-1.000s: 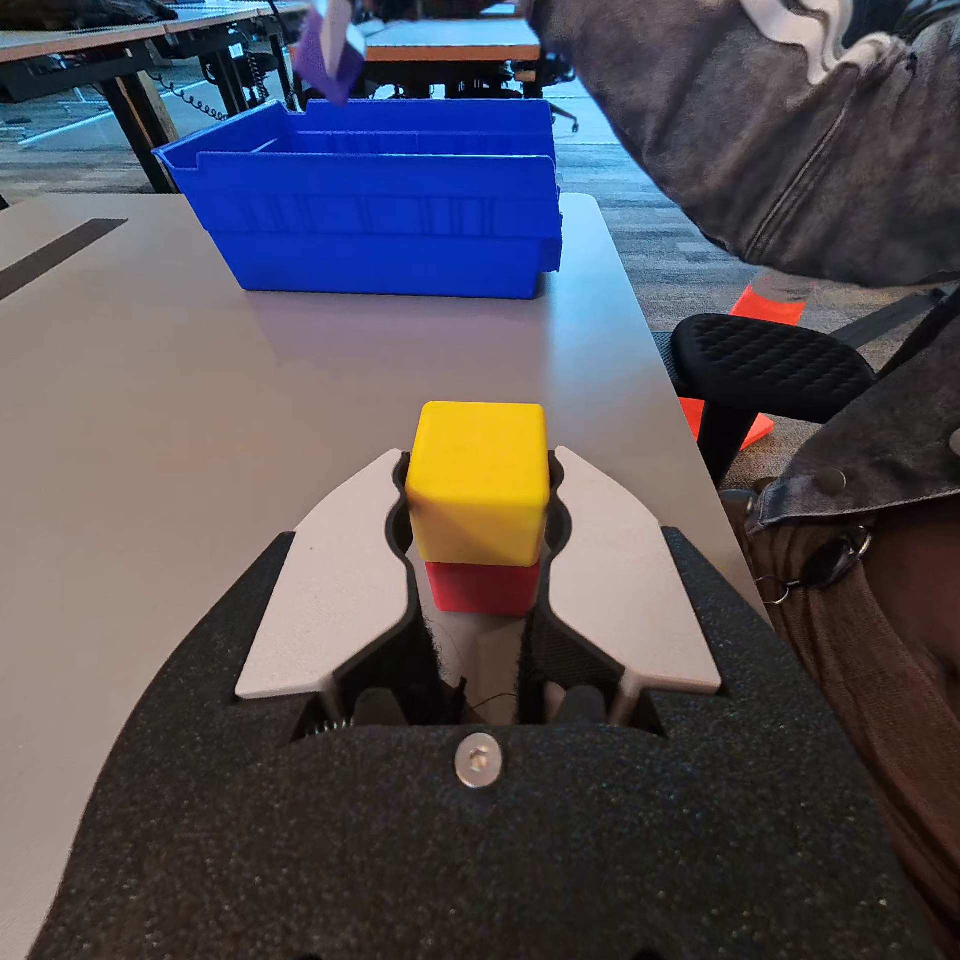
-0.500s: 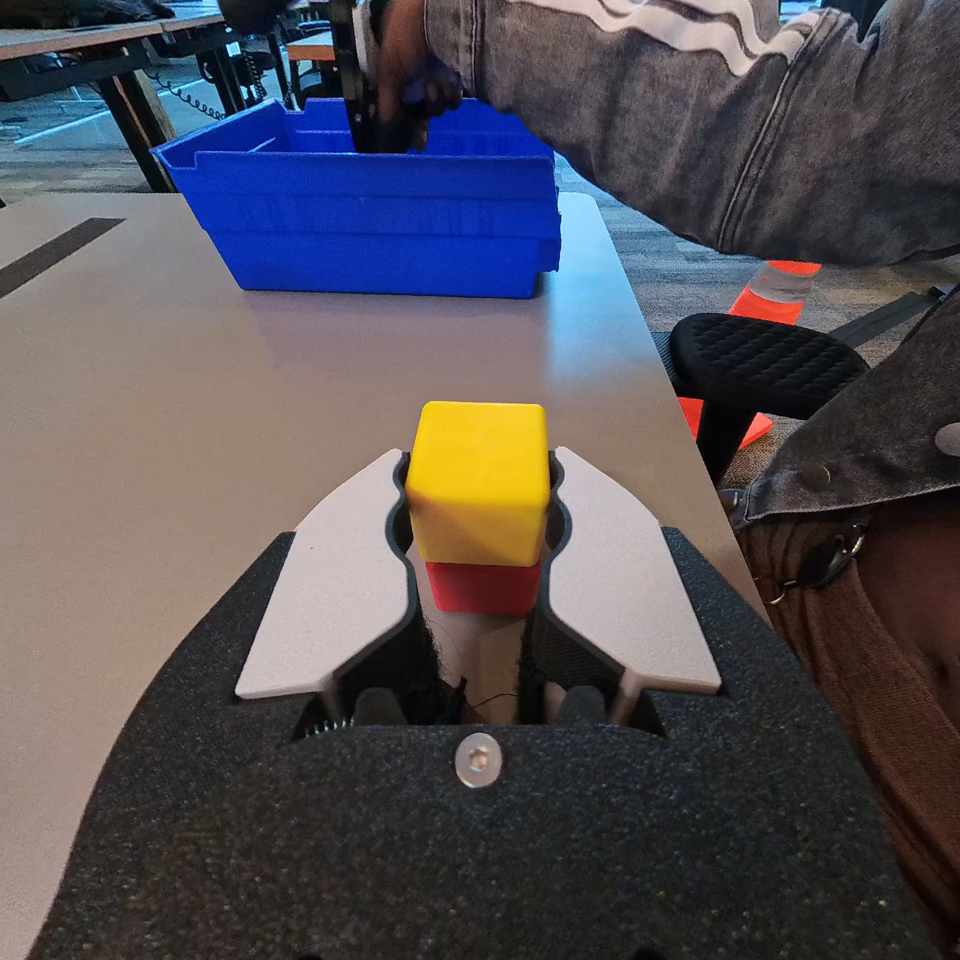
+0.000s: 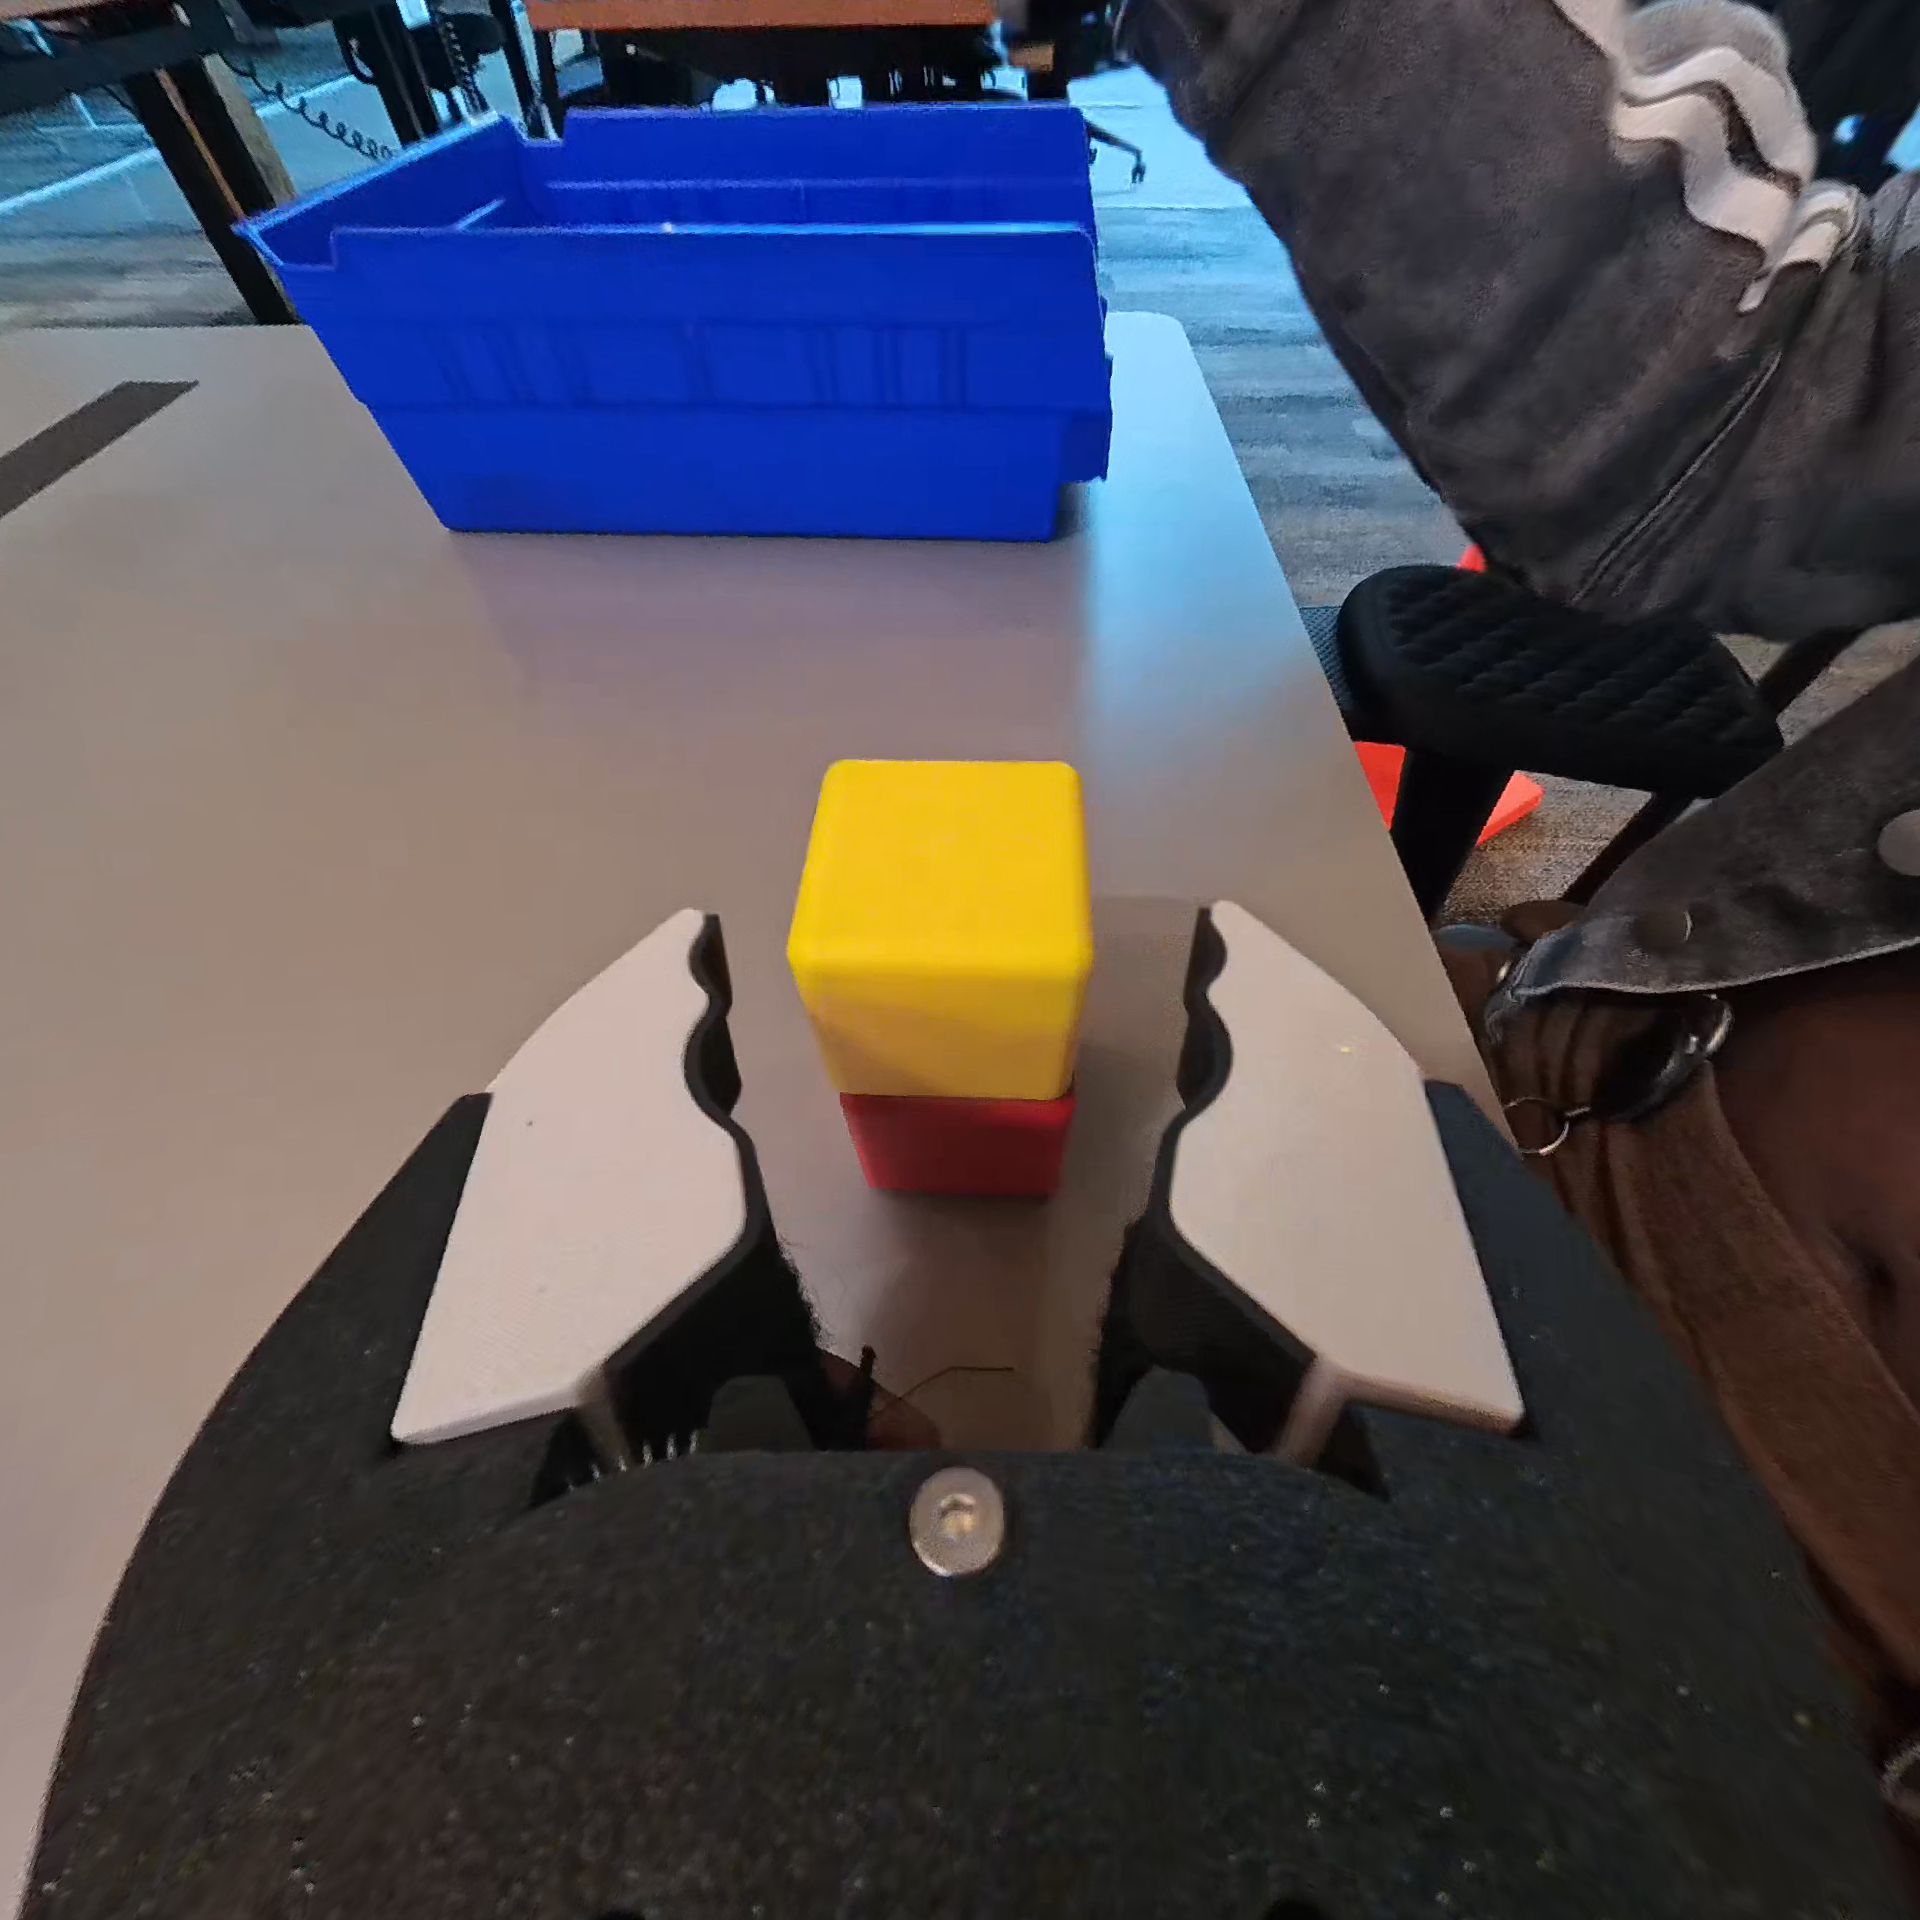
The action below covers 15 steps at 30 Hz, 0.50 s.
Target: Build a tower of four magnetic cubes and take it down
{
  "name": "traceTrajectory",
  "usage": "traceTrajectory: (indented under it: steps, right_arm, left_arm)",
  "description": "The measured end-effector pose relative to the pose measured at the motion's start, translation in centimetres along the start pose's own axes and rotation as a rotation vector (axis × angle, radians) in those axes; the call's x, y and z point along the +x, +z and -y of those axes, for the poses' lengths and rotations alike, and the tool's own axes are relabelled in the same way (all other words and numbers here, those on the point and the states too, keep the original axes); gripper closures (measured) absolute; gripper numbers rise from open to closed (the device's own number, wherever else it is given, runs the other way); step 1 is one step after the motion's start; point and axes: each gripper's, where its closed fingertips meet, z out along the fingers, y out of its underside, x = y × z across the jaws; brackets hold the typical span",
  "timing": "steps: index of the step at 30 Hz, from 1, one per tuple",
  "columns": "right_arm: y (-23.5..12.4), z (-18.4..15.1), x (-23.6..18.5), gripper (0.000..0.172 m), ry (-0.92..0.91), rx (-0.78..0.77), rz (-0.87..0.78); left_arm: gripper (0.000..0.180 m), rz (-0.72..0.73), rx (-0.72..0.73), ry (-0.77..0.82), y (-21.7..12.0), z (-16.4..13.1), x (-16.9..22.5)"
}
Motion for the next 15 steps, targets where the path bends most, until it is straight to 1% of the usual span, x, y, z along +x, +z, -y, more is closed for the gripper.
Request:
traceTrajectory:
  steps: [1, 3, 4, 5, 7, 9, 11, 15]
  right_arm:
    - [0.8, 0.4, -3.6, 0.096, -0.049, 0.029, 0.129]
    - [2.2, -0.2, -9.5, 0.094, -0.094, 0.05, 0.355]
    - [2.9, -0.9, -11.6, 0.094, -0.101, 0.047, 0.432]
    - [3.8, -1.9, -12.7, 0.094, -0.107, 0.028, 0.471]
    - [5.5, -3.8, -13.8, 0.097, -0.099, -0.002, 0.506]
    - [6.7, -5.0, -14.8, 0.101, -0.047, 0.001, 0.565]
    - [7.6, -6.1, -15.1, 0.104, -0.023, -0.011, 0.584]
    - [8.2, -6.7, -15.6, 0.116, -0.019, 0.029, 0.609]
  left_arm:
    - [0.096, -0.002, -0.023, 0.003, 0.1, -0.4, 0.1]
    - [0.097, -0.008, -0.063, 0.017, 0.4, -1.0, 0.2]
    - [0.098, -0.006, -0.074, 0.022, 0.5, -1.1, 0.3]
    - [0.099, -0.004, -0.084, 0.023, 0.5, -1.3, 0.2]
    - [0.103, -0.001, -0.11, 0.017, 0.6, -1.7, 0.1]
    - [0.105, 0.008, -0.147, 0.013, 0.7, -2.2, 0.0]
    - [0.109, 0.001, -0.184, 0.017, 0.9, -2.7, 0.1]
    - [0.113, -0.002, -0.241, 0.024, 1.2, -3.5, 0.2]
